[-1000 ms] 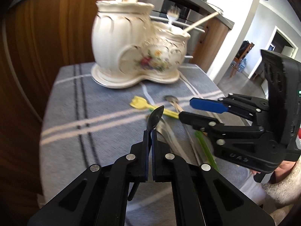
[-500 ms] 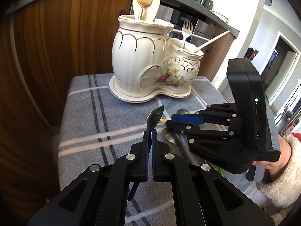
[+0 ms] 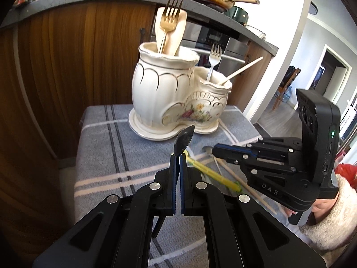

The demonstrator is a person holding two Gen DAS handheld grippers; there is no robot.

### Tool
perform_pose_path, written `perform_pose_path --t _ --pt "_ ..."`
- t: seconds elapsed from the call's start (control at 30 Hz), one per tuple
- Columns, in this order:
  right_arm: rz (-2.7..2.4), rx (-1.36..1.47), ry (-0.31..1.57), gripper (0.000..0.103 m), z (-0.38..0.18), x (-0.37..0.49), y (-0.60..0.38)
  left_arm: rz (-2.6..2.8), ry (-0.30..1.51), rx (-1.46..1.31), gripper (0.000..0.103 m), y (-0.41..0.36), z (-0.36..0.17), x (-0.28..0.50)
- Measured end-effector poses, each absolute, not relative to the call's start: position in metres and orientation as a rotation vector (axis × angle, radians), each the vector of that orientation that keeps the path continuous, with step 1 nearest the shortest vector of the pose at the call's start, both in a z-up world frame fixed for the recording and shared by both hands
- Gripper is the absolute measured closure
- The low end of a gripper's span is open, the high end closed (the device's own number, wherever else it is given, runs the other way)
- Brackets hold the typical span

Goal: Organize utensils
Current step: 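Lift the black spoon with the left tool while the right tool grasps the yellow-green tongs, then carry the black spoon to the holder with the left tool while the right tool lifts the tongs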

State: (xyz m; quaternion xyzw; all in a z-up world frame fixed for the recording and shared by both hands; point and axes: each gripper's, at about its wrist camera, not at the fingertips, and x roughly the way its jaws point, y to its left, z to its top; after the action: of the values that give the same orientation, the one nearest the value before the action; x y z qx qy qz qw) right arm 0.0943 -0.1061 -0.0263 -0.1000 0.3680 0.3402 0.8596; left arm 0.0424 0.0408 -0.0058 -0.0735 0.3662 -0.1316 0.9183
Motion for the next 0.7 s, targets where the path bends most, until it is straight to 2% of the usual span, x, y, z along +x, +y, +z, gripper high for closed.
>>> perform_pose_path --t 0.13,0.17,0.2,0.23,0.3,0.47,0.53,0.6,0.7 --pt "0.709 -0.245 0.816 0.103 -0.035 0.095 -0.099 -0.266 0.768 -0.161 0.099 0.042 -0.010 0.045" --pt "0.716 -0.247 0.835 0.098 -0.038 0.096 -0.096 -0.269 0.772 -0.164 0.099 0.042 -0.011 0.045" --pt "0.713 -0.257 0.847 0.085 -0.040 0.096 -0.091 -0.270 0.775 -0.165 0.099 0.041 -0.012 0.045" --pt "0.702 -0.276 0.854 0.080 -0.043 0.096 -0.087 -0.271 0.778 -0.163 0.099 0.041 -0.013 0.045" --pt "0.689 -0.301 0.861 0.077 -0.049 0.097 -0.082 -0.274 0.780 -0.164 0.099 0.040 -0.015 0.045" --pt "0.676 -0.272 0.923 0.078 -0.059 0.112 -0.079 -0.277 0.779 -0.164 0.099 0.041 -0.015 0.045" --pt "0.694 -0.224 0.967 0.082 -0.061 0.121 -0.081 -0.279 0.778 -0.165 0.099 0.041 -0.015 0.045" --pt "0.733 -0.147 1.026 0.093 -0.062 0.130 -0.084 -0.280 0.777 -0.166 0.099 0.041 -0.015 0.045" --pt "0.734 -0.088 1.050 0.093 -0.063 0.138 -0.090 -0.282 0.771 -0.168 0.099 0.041 -0.013 0.045"
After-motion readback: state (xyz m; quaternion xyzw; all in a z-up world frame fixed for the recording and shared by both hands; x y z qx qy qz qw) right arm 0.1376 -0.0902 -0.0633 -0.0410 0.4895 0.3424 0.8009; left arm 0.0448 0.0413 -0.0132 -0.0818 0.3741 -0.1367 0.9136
